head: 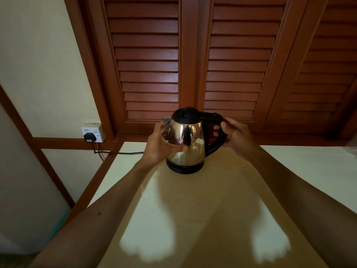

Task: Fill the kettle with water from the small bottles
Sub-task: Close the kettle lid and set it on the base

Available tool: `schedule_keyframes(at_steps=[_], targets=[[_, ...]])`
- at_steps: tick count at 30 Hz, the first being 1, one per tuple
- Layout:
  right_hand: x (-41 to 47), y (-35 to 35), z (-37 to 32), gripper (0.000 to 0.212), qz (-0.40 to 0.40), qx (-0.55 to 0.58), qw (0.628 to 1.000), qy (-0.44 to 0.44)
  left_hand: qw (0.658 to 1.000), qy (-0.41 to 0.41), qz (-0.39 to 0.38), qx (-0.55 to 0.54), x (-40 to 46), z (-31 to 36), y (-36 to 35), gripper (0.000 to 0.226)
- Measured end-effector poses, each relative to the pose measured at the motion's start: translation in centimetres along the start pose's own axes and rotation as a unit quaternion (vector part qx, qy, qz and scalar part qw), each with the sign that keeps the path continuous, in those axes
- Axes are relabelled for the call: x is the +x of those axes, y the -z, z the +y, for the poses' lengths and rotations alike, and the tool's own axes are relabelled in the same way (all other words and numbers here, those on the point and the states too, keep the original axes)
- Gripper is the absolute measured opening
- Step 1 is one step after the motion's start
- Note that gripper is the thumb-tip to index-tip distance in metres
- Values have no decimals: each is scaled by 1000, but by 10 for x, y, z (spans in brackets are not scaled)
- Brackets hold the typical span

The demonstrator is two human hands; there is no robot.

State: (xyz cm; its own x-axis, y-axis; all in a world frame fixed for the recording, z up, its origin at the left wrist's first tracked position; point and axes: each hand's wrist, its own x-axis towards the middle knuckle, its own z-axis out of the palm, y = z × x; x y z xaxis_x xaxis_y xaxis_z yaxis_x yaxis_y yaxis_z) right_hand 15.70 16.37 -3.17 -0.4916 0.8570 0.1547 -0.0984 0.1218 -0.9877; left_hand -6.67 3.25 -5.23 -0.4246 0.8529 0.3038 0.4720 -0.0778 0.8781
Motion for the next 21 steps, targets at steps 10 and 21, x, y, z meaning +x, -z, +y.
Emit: schedule_keyframes(at_steps=[10,21], targets=[[9,-21,-23,36,33,58,991,-119,1000,27,7,-6,-5,1,-5,114],[16,-30,-28,37,70,13,987,-142,999,47,6,-7,-3,2,-6,113]])
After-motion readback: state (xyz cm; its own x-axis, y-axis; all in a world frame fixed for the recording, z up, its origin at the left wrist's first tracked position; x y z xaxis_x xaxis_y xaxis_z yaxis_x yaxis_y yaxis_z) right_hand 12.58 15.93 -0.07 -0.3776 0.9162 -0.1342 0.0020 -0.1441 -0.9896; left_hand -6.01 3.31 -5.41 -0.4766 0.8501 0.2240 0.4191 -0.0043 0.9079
